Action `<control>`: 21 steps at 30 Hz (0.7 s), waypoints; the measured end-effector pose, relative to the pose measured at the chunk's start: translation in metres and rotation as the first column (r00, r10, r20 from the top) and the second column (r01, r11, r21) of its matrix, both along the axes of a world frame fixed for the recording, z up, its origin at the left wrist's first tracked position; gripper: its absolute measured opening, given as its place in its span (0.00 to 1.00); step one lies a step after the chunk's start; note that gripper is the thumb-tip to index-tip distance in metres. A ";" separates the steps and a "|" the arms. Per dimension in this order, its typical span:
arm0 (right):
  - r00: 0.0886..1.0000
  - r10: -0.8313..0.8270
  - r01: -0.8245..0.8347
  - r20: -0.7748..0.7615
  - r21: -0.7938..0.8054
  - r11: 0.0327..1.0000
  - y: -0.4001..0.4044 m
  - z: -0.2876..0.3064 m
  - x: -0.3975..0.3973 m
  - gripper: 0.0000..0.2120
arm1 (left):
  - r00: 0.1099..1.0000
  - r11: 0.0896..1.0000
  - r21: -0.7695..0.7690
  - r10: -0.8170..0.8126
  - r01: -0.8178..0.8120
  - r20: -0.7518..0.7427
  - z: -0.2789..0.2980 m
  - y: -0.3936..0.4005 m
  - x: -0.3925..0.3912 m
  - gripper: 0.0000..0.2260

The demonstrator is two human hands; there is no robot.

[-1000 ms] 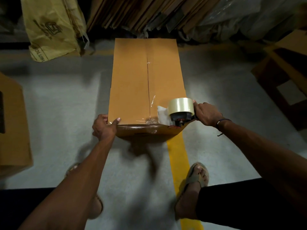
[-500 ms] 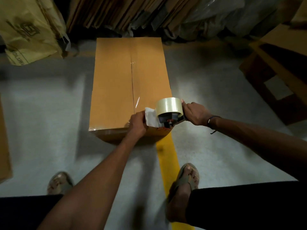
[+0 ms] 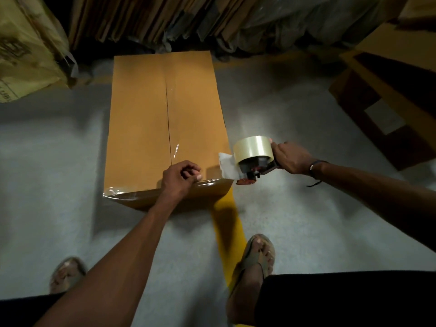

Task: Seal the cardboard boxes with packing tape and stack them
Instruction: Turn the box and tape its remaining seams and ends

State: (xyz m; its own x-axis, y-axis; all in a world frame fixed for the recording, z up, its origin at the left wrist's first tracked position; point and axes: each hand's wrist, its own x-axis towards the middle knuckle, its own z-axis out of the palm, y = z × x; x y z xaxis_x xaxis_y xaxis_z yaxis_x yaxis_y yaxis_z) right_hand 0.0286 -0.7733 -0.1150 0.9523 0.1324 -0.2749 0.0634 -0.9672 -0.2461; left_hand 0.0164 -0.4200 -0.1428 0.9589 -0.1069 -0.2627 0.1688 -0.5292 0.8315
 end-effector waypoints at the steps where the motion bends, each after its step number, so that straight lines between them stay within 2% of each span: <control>1: 1.000 -0.017 0.017 0.005 -0.011 1.000 -0.007 0.000 -0.001 0.39 | 1.000 1.000 -0.004 -0.006 0.006 -0.011 -0.001 0.000 0.000 0.10; 4: 0.999 -0.023 0.024 0.023 -0.058 0.998 -0.011 -0.001 0.001 0.39 | 0.999 0.999 0.027 -0.026 0.027 -0.024 -0.002 0.002 0.001 0.10; 7: 1.000 0.002 0.000 0.023 -0.083 0.997 -0.006 -0.004 0.004 0.43 | 0.998 0.998 0.052 -0.027 0.029 -0.051 -0.002 -0.004 0.004 0.10; 9: 1.000 0.004 -0.003 0.010 -0.076 0.997 -0.003 -0.007 0.005 0.43 | 0.997 0.997 0.072 -0.001 0.006 -0.079 -0.001 -0.015 0.009 0.02; 10: 1.000 0.005 -0.006 -0.006 -0.063 0.998 -0.001 -0.007 0.005 0.42 | 0.993 0.999 0.051 0.001 0.004 -0.114 0.005 -0.024 0.011 0.07; 11: 1.000 0.009 -0.010 -0.014 -0.054 0.998 0.001 -0.006 0.006 0.41 | 0.983 1.000 0.012 -0.011 0.013 -0.182 0.007 -0.035 0.015 0.16; 13: 1.000 0.021 -0.021 -0.009 -0.050 0.999 0.002 -0.006 0.008 0.40 | 0.942 0.997 -0.072 -0.048 0.026 -0.331 0.018 -0.061 0.022 0.40; 14: 1.000 0.030 -0.030 0.000 -0.048 0.998 0.002 -0.005 0.009 0.40 | 0.909 0.994 -0.104 -0.056 0.014 -0.413 0.023 -0.074 0.026 0.50; 16: 0.999 0.045 -0.044 0.012 -0.056 0.997 0.001 -0.005 0.011 0.40 | 0.853 0.992 -0.108 0.005 -0.072 -0.522 0.023 -0.094 0.035 0.65; 19: 0.998 0.059 -0.057 0.018 -0.091 0.994 0.005 -0.001 0.012 0.39 | 0.814 0.988 -0.044 0.098 -0.150 -0.573 0.023 -0.111 0.038 0.74; 21: 0.998 0.056 -0.055 0.013 -0.095 0.994 0.008 -0.001 0.011 0.38 | 0.808 0.980 -0.063 0.120 -0.190 -0.577 0.034 -0.115 0.033 0.70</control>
State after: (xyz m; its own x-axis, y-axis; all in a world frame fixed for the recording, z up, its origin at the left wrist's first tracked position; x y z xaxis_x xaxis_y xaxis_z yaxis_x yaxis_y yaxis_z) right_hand 0.0399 -0.7655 -0.1157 0.9486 0.1593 -0.2736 0.1209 -0.9809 -0.1521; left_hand 0.0494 -0.5353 -0.1090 0.6487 -0.0322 -0.7604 0.7007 -0.3645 0.6133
